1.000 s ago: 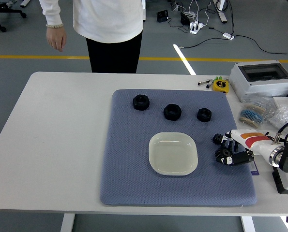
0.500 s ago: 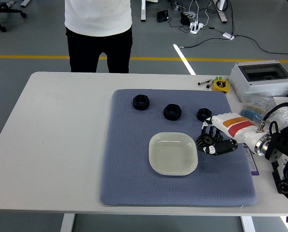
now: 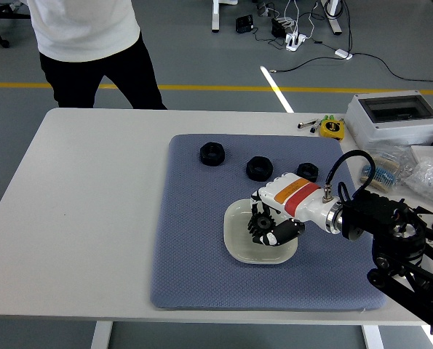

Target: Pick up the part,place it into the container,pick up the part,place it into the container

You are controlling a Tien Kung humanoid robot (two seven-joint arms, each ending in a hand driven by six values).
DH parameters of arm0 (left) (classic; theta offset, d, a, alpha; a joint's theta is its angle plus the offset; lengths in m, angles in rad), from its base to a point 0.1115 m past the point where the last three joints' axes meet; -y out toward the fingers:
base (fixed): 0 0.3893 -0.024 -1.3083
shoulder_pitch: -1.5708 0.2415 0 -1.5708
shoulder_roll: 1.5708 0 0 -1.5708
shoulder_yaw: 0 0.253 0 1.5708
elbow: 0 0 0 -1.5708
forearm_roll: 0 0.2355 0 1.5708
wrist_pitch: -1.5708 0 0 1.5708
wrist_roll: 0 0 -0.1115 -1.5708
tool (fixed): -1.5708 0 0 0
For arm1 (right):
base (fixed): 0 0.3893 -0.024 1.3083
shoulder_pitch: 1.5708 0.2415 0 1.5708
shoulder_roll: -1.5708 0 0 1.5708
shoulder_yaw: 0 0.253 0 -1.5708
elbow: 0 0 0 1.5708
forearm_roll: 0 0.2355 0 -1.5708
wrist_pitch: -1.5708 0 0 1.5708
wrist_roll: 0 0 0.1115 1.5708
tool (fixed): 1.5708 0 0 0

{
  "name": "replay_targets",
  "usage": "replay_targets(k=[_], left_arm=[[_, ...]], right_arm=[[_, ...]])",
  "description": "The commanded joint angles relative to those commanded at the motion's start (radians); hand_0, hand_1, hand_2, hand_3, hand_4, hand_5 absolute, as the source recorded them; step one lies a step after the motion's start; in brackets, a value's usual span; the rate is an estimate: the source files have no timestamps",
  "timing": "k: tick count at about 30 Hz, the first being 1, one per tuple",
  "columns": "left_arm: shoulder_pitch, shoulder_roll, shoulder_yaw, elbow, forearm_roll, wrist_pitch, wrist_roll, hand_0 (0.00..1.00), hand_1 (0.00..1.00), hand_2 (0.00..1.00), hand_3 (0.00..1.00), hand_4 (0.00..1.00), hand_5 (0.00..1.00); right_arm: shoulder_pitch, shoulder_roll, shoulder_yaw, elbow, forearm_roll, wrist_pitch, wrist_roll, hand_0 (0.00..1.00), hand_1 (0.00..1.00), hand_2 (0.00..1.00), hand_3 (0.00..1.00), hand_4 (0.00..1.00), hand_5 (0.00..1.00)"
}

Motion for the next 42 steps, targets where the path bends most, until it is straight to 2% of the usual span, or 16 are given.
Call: replay_targets(k=[1,6,7,12,13,18,19,27,31,32,35,37,38,42], left_arm=[[0.000,0.000,-0.001,0.000,0.001,0.000,0.000,0.708,0.628,0.674,0.581,0.678,0.635],[0.001,0.002,-0.002,0.000,0.003,0.000,0.001,0.708,0.628,0.674,0.581,0.678,0.635],[0.001,0.002,-0.002,0.000,0.004,0.000,0.001,0.708,0.626,0.674,0.581,0.678,0.634],[0.000,0.003,-0.001,0.000,0.001,0.000,0.000,0.708,0.626,0.674,0.581,0.678,0.634],[0.000,0.003,0.000,0.000,0.000,0.000,0.000,0.708,0.626,0.673,0.581,0.677,0.633],[0.001,0.002,-0.001,0.000,0.001,0.001,-0.001,0.708,0.626,0.673,0.581,0.677,0.633],[0.002,0.002,-0.002,0.000,0.001,0.000,0.000,0.707,0.627,0.673,0.581,0.677,0.631],[0.003,0.001,-0.006,0.000,0.009,-0.001,0.003,0.707,0.629,0.675,0.581,0.677,0.630],[0.005,0.001,-0.010,0.000,0.015,-0.002,0.004,0.707,0.629,0.675,0.581,0.677,0.630],[0.006,0.001,-0.012,0.000,0.018,-0.002,0.005,0.708,0.631,0.674,0.581,0.677,0.631],[0.007,0.001,-0.014,0.000,0.021,-0.003,0.006,0.708,0.631,0.674,0.581,0.677,0.631],[0.007,0.001,-0.015,0.000,0.023,-0.003,0.007,0.708,0.631,0.674,0.581,0.677,0.631],[0.007,0.001,-0.014,0.000,0.023,-0.003,0.007,0.708,0.632,0.675,0.580,0.677,0.631],[0.008,0.000,-0.016,-0.001,0.025,-0.004,0.008,0.708,0.632,0.675,0.580,0.677,0.631]], right_arm=[[0.005,0.004,-0.005,-0.008,-0.003,0.000,0.000,0.142,0.351,0.444,0.499,0.797,0.359],[0.032,0.038,-0.038,-0.068,-0.031,0.002,-0.005,0.142,0.351,0.444,0.499,0.797,0.359],[0.036,0.044,-0.042,-0.080,-0.041,0.003,-0.003,0.143,0.360,0.492,0.574,0.992,0.386],[0.044,0.056,-0.056,-0.114,-0.097,0.023,0.015,0.143,0.360,0.492,0.574,0.992,0.386],[0.043,0.055,-0.055,-0.114,-0.105,0.025,0.019,0.180,0.372,0.584,0.762,0.998,0.406],[0.032,0.047,-0.032,-0.102,-0.121,0.026,0.040,0.180,0.372,0.584,0.762,0.998,0.406],[0.029,0.045,-0.025,-0.099,-0.119,0.026,0.042,0.221,0.418,0.688,0.837,0.998,0.474],[-0.007,0.016,0.087,-0.032,-0.099,0.027,0.047,0.228,0.417,0.691,0.836,0.998,0.475],[-0.019,0.000,0.153,-0.032,-0.065,0.015,0.040,0.228,0.417,0.691,0.836,0.998,0.475],[-0.021,-0.002,0.173,-0.050,-0.047,0.000,0.039,0.253,0.446,0.676,0.802,0.998,0.510],[-0.024,-0.003,0.201,-0.097,-0.016,-0.022,0.038,0.253,0.446,0.676,0.802,0.998,0.510],[-0.026,-0.004,0.217,-0.149,0.004,-0.039,0.039,0.253,0.446,0.676,0.802,0.998,0.510],[-0.028,-0.005,0.223,-0.178,0.007,-0.043,0.039,0.261,0.464,0.652,0.759,0.998,0.505],[-0.037,-0.005,0.240,-0.265,0.016,-0.055,0.040,0.261,0.464,0.652,0.759,0.998,0.505]])
